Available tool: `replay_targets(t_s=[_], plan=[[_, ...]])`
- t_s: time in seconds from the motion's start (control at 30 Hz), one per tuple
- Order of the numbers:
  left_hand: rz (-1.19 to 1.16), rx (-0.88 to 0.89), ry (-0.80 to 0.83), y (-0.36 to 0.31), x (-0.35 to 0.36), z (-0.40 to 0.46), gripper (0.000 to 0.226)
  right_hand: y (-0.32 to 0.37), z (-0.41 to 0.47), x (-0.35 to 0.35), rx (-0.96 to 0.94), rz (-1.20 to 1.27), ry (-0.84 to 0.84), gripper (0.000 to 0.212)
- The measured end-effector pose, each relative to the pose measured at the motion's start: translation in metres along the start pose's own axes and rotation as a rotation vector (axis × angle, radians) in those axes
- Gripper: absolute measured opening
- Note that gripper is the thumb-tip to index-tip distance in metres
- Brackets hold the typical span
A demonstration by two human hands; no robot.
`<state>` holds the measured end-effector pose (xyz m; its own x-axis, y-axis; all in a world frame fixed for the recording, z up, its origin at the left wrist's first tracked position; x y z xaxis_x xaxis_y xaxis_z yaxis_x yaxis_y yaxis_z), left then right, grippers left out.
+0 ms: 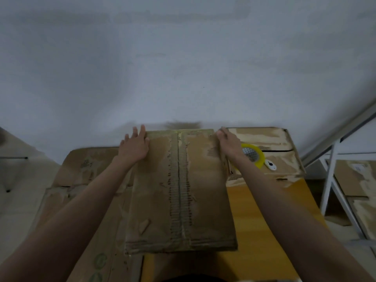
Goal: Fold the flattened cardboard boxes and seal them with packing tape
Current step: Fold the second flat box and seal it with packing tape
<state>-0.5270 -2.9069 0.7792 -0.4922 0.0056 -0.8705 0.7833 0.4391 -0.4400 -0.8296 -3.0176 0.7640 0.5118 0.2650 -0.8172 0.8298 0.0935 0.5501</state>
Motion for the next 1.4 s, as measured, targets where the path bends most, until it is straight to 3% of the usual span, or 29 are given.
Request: replay_targets(t_s=[0.1, 0.3, 0.4, 0.6, 0.8, 1.0, 1.13, 1.4], plan=[[0.019, 0.114, -0.044, -0.028, 0.004, -0.01, 0.06, -0.044, -0.007, -0.011, 0.055, -0.141, -0.093, 0.039], [0.044, 0.387, -0.039, -0.088, 0.033, -0.037, 0.041, -0.094, -0.021, -0.004, 0.029, -0.683, 0.219, 0.045], [0.033, 0.428, -0.035, -0.097, 0.046, -0.05, 0.043, -0.107, -0.021, 0.007, 0.01, -0.768, 0.126, 0.06], [-0.032, 0.454, -0.076, -0.106, 0.055, -0.073, 0.045, -0.125, -0.02, 0.01, -0.043, -0.849, 0.055, 0.044], [-0.035, 0.475, -0.077, -0.133, 0.058, -0.085, 0.046, -0.122, -0.039, -0.023, -0.082, -0.59, -0.139, 0.043], [-0.264, 0.593, -0.022, -0.19, 0.055, -0.094, 0.041, -0.085, -0.087, -0.073, -0.215, -0.238, -0.279, 0.045], [-0.432, 0.577, -0.053, -0.211, 0.05, -0.103, 0.048, -0.069, -0.119, -0.085, -0.297, -0.152, -0.282, 0.04], [-0.476, 0.652, -0.127, -0.191, 0.045, -0.136, 0.044, -0.044, -0.154, -0.076, -0.427, -0.046, -0.213, 0.039]])
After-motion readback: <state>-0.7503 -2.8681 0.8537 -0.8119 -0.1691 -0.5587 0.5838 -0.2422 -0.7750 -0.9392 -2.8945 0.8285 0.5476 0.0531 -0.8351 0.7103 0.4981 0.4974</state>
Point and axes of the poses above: each hand's wrist, its own z-axis towards the middle knuckle, its own x-axis out of the palm, y = z × x, the point moved 2 cm from there along z, towards the middle knuckle, and after that the axes turned 15 degrees about -z, right-handed, at the moved point
